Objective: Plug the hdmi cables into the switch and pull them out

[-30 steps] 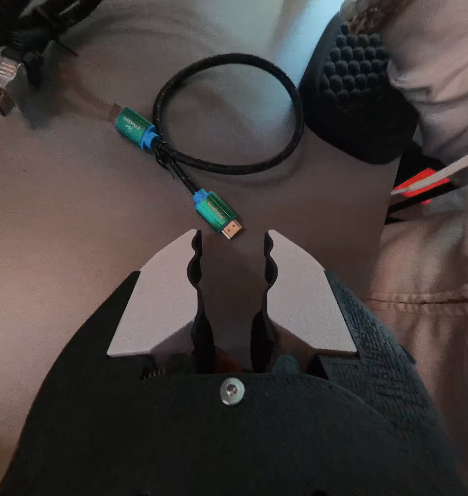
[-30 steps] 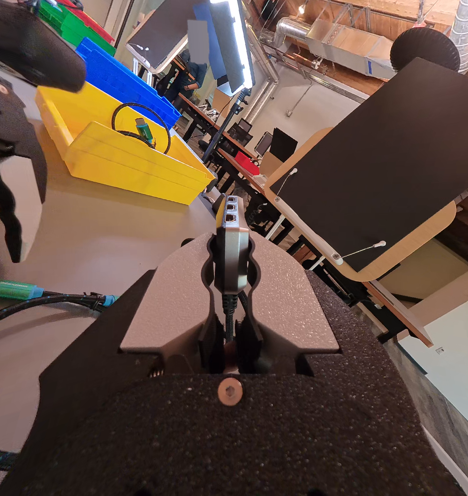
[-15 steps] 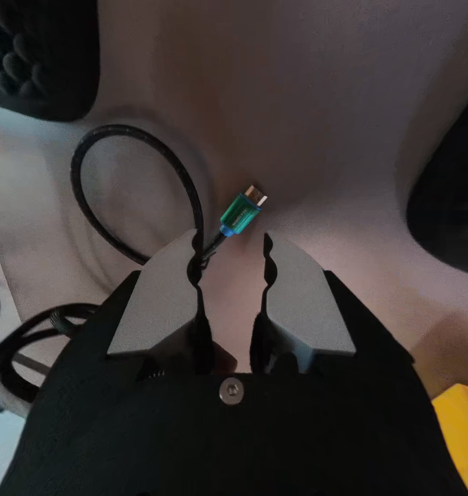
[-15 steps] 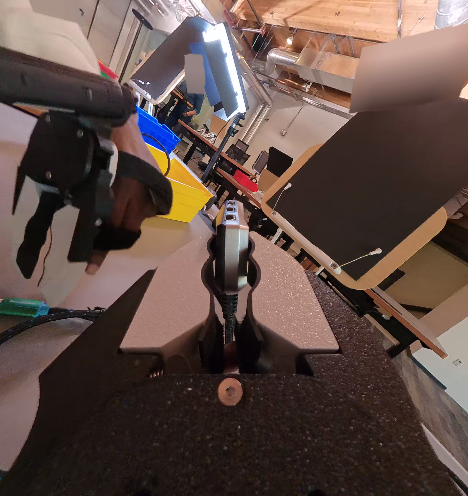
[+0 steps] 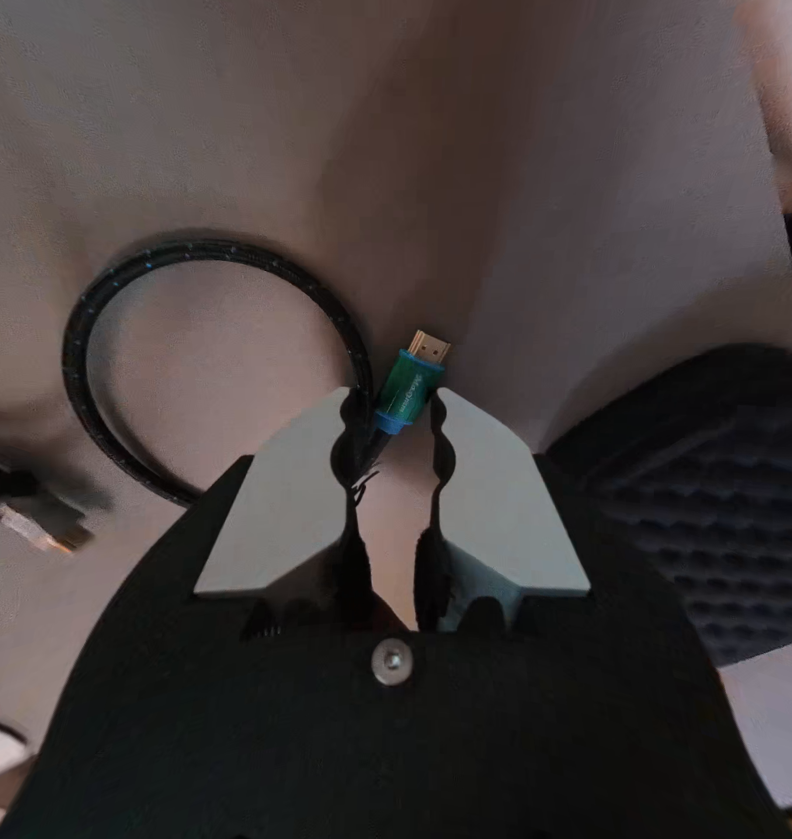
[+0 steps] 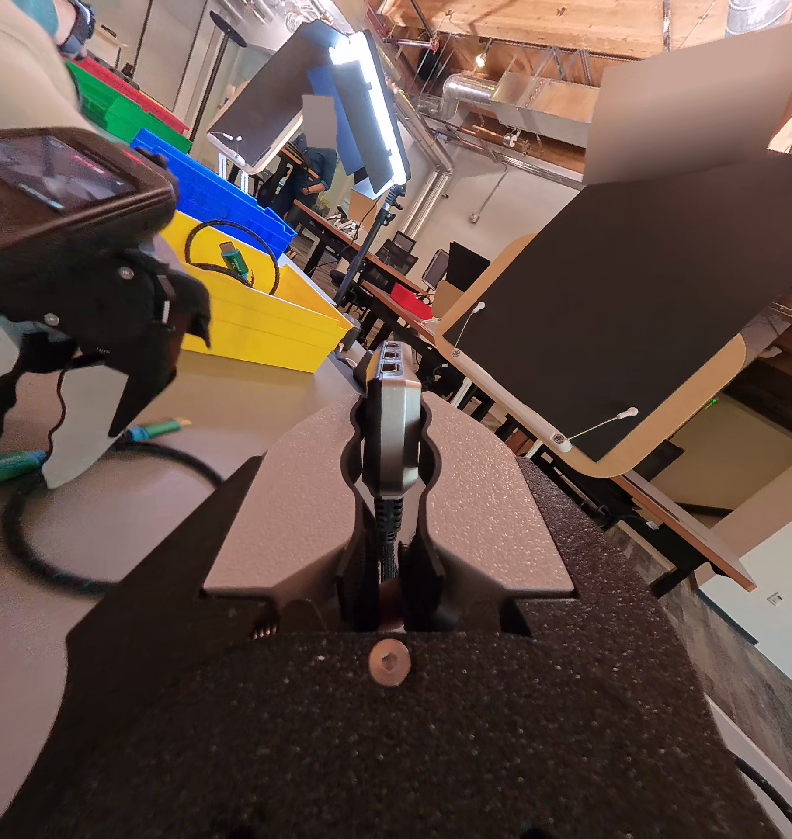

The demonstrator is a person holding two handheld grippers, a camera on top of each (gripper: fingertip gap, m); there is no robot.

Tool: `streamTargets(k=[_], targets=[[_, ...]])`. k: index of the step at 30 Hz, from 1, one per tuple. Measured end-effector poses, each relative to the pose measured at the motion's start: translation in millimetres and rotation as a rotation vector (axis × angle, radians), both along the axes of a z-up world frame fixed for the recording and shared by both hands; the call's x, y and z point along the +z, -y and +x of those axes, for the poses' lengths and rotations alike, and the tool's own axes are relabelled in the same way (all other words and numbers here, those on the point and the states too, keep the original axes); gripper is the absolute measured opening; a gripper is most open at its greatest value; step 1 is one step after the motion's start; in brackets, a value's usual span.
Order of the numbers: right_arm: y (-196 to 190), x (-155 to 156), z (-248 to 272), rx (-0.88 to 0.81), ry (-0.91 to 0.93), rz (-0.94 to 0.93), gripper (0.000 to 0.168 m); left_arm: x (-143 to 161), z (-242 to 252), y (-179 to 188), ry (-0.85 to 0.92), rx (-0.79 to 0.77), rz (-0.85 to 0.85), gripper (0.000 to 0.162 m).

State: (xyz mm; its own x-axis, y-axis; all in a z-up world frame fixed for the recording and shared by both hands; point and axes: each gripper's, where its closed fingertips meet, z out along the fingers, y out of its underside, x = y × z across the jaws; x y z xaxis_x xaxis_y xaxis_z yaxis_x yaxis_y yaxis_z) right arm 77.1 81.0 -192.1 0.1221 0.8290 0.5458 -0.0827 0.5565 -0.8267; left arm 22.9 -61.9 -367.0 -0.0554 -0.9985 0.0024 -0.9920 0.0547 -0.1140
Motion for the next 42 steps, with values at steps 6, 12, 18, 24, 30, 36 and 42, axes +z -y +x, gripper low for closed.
streamTargets(k=[6,12,18,24,30,36,42], targets=[[4,0,-2,0.006,0.006,0.014,0.02,7,19,9,0.313,0.936,-0.166,0.024],[2,1,0,0.005,-0.005,-0.002,0.02,37,35,-4,0.557,0.896,-0.019,0.04],[3,1,0,0.007,-0.005,0.0,0.02,36,43,10,0.372,0.363,0.28,0.038],[4,1,0,0.015,-0.003,0.003,0.02,2,30,11,0.295,0.416,0.179,0.029],[7,-1,-2,0.021,0.012,0.012,0.02,-1,19,6,0.397,0.573,0.103,0.022],[13,-2,-8,-0.015,0.044,0.09,0.02,63,-1,-29,0.612,0.882,0.311,0.021],[43,-11,-28,-0.104,0.207,0.536,0.02,115,-15,-38,0.779,1.021,0.436,0.02]])
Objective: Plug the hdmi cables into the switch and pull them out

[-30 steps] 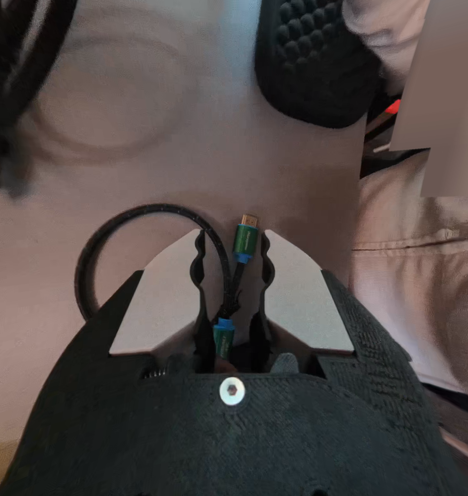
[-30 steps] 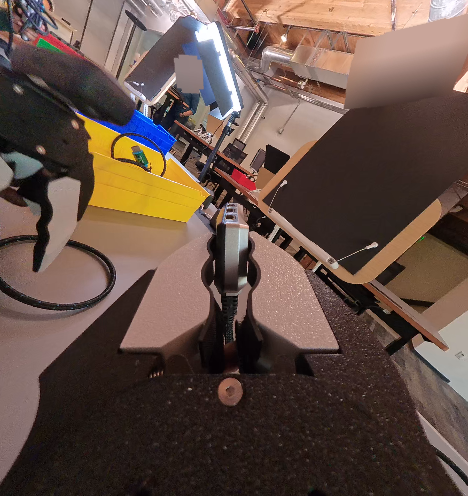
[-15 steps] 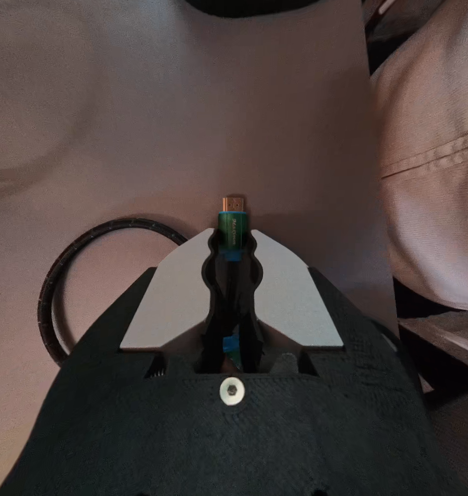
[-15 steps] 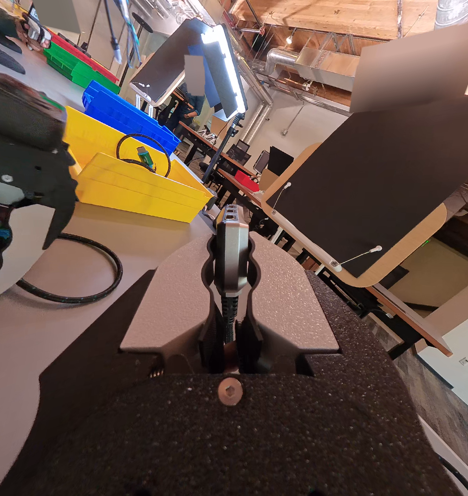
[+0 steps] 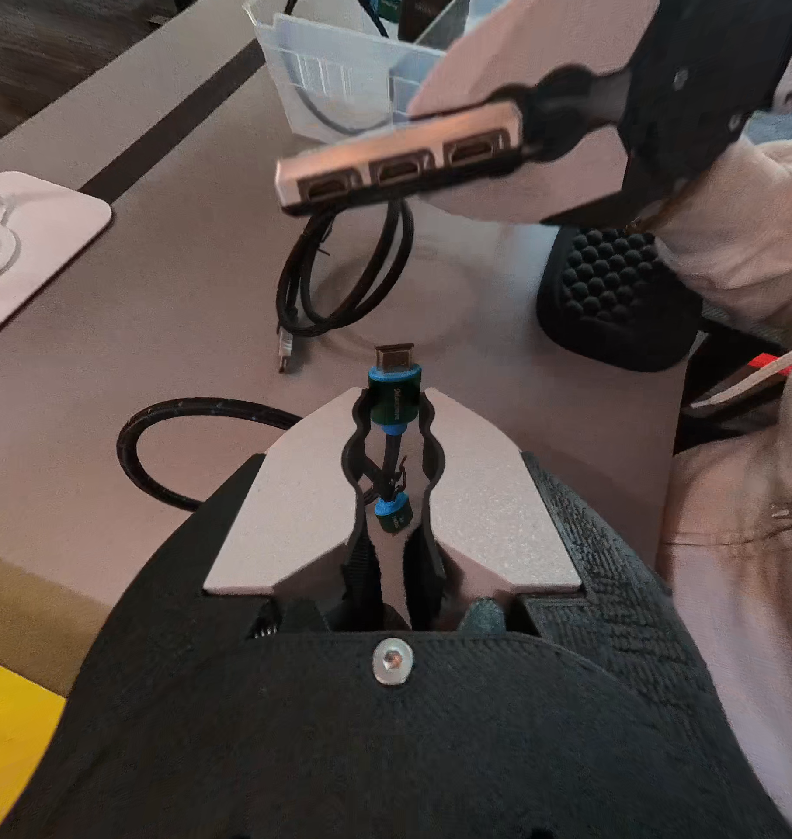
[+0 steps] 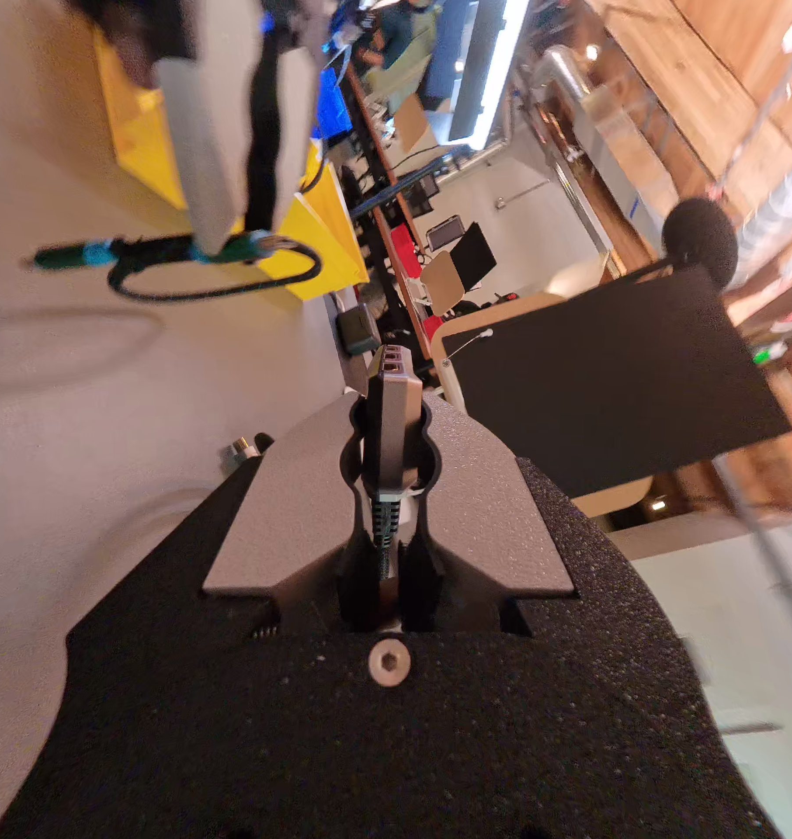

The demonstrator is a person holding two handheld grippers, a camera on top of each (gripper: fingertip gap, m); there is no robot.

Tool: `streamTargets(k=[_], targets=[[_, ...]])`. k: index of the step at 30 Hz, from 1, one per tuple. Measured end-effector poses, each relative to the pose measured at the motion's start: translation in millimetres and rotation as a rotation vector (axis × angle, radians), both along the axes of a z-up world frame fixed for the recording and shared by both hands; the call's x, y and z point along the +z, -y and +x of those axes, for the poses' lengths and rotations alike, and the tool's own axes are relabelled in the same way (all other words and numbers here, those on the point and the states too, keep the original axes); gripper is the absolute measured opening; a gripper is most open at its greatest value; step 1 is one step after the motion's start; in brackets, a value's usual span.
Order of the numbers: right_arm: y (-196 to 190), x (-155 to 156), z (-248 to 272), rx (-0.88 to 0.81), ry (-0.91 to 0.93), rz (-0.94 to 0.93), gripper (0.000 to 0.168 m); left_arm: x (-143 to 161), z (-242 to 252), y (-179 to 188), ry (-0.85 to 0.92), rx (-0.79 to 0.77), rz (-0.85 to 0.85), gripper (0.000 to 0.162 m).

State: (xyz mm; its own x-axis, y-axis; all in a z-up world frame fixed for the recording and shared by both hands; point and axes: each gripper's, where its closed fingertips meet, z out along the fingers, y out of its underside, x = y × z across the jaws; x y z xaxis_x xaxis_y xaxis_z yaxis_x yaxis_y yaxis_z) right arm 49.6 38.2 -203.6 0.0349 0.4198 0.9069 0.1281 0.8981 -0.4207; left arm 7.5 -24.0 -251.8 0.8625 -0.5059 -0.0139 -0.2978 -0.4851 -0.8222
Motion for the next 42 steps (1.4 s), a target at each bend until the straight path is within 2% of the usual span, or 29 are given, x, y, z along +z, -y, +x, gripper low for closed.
streamTargets(k=[3,5,12,18,27,30,33,36,38,42], targets=[[12,-7,-9,-0.033,0.097,0.27,0.02,4,-2,0,0.034,0.022,-0.008,0.02],[18,-9,-12,-0.027,0.142,0.382,0.02,2,-3,0,0.04,0.027,-0.032,0.02],[26,-22,-20,0.03,0.225,0.568,0.02,-16,11,-2,0.072,-0.023,-0.149,0.021],[15,-30,-15,0.055,0.222,0.427,0.02,-24,26,-9,0.057,-0.09,-0.214,0.021],[1,-45,0,-0.019,0.265,0.371,0.02,-89,58,-9,0.032,-0.207,-0.3,0.02],[0,-47,3,-0.031,0.262,0.352,0.02,-93,61,-7,0.012,-0.25,-0.256,0.021],[-1,-49,4,-0.034,0.258,0.337,0.02,-87,61,-1,-0.011,-0.302,-0.183,0.033],[0,-50,6,-0.032,0.252,0.317,0.02,-95,52,8,-0.129,-0.334,-0.162,0.037],[0,-51,6,-0.031,0.247,0.309,0.02,-103,48,12,-0.202,-0.356,-0.159,0.037],[-1,-51,7,-0.039,0.237,0.298,0.02,-112,45,8,-0.229,-0.346,-0.107,0.027]])
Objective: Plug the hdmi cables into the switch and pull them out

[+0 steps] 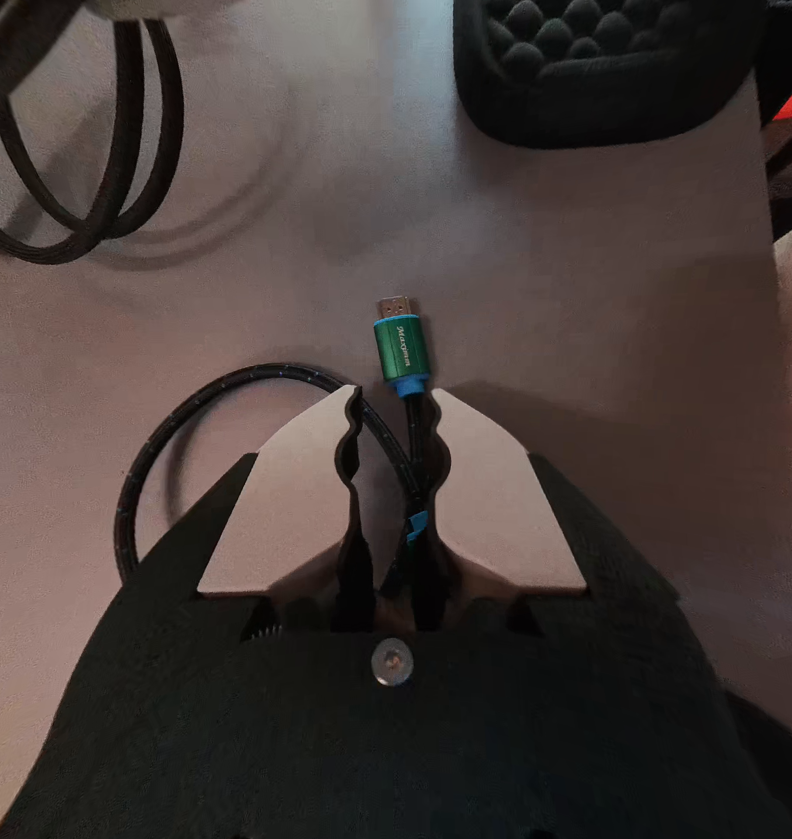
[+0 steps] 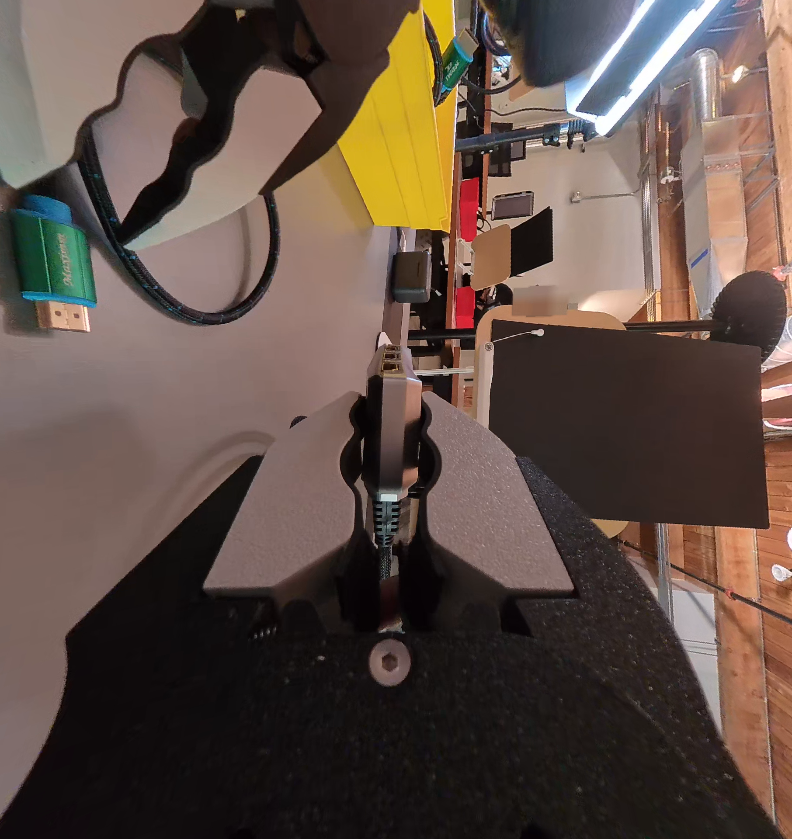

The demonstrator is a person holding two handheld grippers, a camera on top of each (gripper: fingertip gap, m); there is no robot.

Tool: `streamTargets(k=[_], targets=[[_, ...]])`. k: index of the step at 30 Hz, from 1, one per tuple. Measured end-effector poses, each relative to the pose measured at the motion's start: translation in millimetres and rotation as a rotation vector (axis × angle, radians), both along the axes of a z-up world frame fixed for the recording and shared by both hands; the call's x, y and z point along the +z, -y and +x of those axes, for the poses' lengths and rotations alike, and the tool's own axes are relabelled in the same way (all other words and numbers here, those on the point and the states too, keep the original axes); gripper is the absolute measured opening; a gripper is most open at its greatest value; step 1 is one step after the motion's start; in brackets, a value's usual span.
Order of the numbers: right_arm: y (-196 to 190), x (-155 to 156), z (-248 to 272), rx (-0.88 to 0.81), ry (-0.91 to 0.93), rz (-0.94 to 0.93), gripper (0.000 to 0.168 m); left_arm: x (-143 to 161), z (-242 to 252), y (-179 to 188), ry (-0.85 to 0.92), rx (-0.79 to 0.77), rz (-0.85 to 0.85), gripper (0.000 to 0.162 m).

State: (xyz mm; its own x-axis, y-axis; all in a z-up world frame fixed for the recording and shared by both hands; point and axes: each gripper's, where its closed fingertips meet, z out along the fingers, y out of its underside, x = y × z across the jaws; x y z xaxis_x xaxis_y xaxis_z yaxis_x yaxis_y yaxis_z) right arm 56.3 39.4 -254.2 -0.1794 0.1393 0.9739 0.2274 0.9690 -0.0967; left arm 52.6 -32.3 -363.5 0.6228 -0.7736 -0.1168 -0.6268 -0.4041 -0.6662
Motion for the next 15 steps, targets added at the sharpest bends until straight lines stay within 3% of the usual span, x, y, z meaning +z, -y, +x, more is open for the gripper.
streamTargets(k=[5,8,15], targets=[[0,3,3,0.0,-0.013,-0.021,0.02,5,-9,0,-0.101,-0.024,0.061,0.036],[-1,5,3,-0.002,-0.022,-0.036,0.02,20,-5,7,-0.056,-0.076,0.115,0.03],[1,5,-1,0.0,-0.029,-0.042,0.02,-4,-15,7,-0.091,0.013,-0.002,0.015]])
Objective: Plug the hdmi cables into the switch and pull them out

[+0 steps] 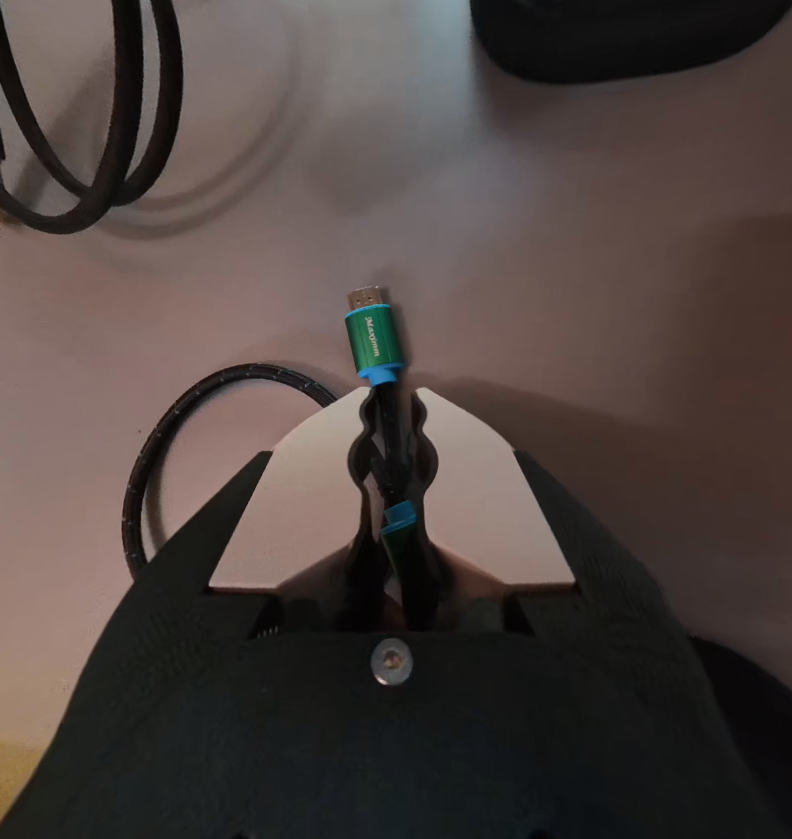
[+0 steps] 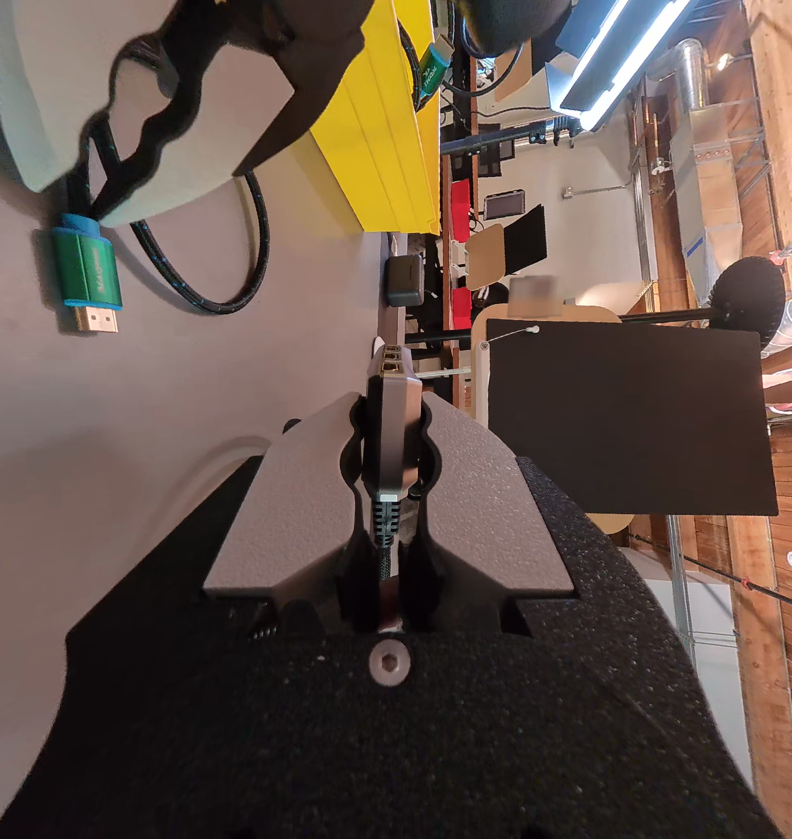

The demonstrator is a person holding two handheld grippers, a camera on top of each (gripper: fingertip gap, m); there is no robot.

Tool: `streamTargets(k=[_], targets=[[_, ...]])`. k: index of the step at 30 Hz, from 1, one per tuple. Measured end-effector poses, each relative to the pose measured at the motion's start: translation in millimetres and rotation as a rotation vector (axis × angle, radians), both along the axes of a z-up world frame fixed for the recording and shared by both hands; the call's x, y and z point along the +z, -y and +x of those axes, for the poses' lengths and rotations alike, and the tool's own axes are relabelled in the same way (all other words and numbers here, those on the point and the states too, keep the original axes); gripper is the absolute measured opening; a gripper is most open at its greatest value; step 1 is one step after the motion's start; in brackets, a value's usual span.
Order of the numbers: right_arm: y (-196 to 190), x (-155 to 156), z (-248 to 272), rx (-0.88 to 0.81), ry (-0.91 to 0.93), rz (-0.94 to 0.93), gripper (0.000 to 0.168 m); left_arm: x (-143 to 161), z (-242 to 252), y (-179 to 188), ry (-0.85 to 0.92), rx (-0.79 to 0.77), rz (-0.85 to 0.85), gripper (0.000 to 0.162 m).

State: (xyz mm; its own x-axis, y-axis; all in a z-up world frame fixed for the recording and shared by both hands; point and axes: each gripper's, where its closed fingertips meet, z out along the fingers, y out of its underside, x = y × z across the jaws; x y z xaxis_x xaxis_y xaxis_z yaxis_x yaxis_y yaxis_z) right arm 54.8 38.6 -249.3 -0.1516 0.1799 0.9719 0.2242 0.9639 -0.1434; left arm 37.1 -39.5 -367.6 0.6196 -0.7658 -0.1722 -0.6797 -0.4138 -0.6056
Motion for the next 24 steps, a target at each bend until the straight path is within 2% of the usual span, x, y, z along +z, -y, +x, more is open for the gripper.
streamTargets(k=[4,10,14,16,19,24], targets=[[3,-6,-1,0.012,0.024,0.004,0.02,-2,1,-5,0.111,0.096,-0.042,0.01],[7,-16,2,0.031,0.075,-0.003,0.02,2,-3,-9,0.169,0.141,-0.031,0.007],[3,-19,7,0.039,0.092,-0.021,0.02,52,-7,-14,0.402,0.231,0.001,0.007],[3,-19,7,0.05,0.104,0.001,0.02,68,-11,-13,0.405,0.254,0.006,0.007],[7,-23,3,0.067,0.153,0.066,0.02,75,-11,-15,0.364,0.28,0.011,0.007],[13,-31,-8,0.095,0.229,0.215,0.02,66,-11,-18,0.332,0.304,0.003,0.007]])
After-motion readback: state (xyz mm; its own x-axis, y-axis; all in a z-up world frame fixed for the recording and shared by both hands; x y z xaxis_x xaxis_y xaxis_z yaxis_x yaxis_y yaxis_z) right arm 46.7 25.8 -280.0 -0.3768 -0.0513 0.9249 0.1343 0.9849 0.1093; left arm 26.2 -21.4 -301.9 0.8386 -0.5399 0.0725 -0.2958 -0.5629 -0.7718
